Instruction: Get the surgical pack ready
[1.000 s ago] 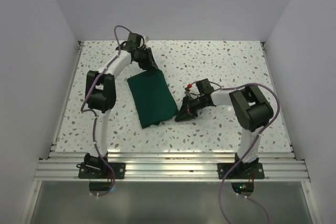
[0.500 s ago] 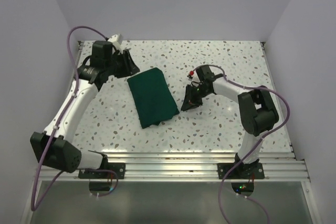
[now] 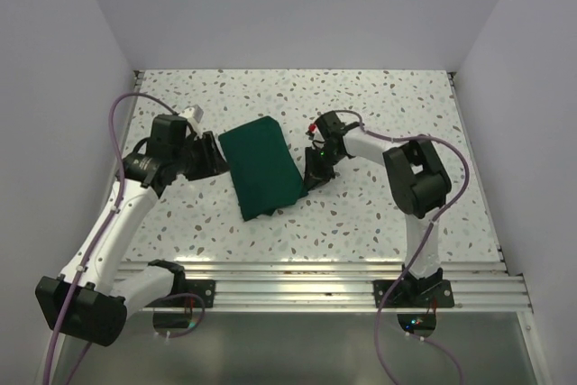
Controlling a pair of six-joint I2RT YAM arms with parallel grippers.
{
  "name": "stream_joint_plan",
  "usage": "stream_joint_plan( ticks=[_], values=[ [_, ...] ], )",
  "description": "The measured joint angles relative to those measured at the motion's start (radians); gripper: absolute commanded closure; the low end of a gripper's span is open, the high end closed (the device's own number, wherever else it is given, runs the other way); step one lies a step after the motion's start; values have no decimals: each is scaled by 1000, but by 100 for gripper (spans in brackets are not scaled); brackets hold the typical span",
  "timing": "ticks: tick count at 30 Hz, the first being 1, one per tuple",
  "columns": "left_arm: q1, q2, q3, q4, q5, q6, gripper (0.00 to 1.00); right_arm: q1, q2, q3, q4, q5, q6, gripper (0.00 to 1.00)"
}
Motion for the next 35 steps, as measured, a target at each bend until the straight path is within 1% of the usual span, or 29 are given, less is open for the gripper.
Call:
stream_joint_plan(
  ticks=[7, 9, 11, 13, 14, 16, 17, 18, 20, 21, 22, 23, 24, 27, 29, 33, 35],
  values=[
    [0, 1, 8, -17, 7, -6, 48, 155, 0, 3, 60, -19, 86, 82],
    [0, 1, 8, -14, 20, -11, 46, 191, 2, 27, 61, -26, 102, 81],
    [0, 0, 8, -2, 38, -17, 44, 202, 2, 64, 46, -20, 99, 79],
    [0, 0, 8, 8, 55, -23, 43, 188, -7, 86, 36, 5, 90, 74],
    [0, 0, 7, 13, 66, -27, 43, 172, -20, 84, 26, 21, 82, 68],
    [0, -3, -5, 34, 90, -32, 42, 136, -58, 51, 15, 58, 71, 63],
    [0, -6, -18, 48, 103, -38, 41, 114, -89, 20, 3, 73, 65, 59],
    [0, -10, -34, 61, 117, -46, 41, 93, -121, -12, -14, 90, 58, 47],
    [-3, -24, -84, 101, 142, -65, 39, 56, -187, -77, -36, 121, 39, 35],
    [-6, -34, -112, 114, 150, -77, 37, 43, -224, -110, -52, 135, 31, 21],
    [-12, -42, -138, 127, 158, -87, 37, 38, -261, -144, -62, 148, 29, 10],
    [-19, -50, -164, 142, 164, -100, 5, 37, -302, -182, -64, 156, 22, 1],
    [-27, -57, -186, 153, 168, -103, 0, 41, -344, -222, -66, 163, 19, 1],
    [-56, -61, -229, 186, 177, -135, 0, 49, -472, -320, -70, 170, 22, 1],
    [-90, -61, -242, 203, 174, -139, 0, 50, -528, -351, -71, 173, 24, 1],
    [-166, -49, -246, 247, 173, -151, 0, 41, -583, -379, -58, 169, 30, 1],
    [-191, -42, -255, 282, 181, -164, 0, 25, -617, -422, -16, 143, 45, 1]
  ],
)
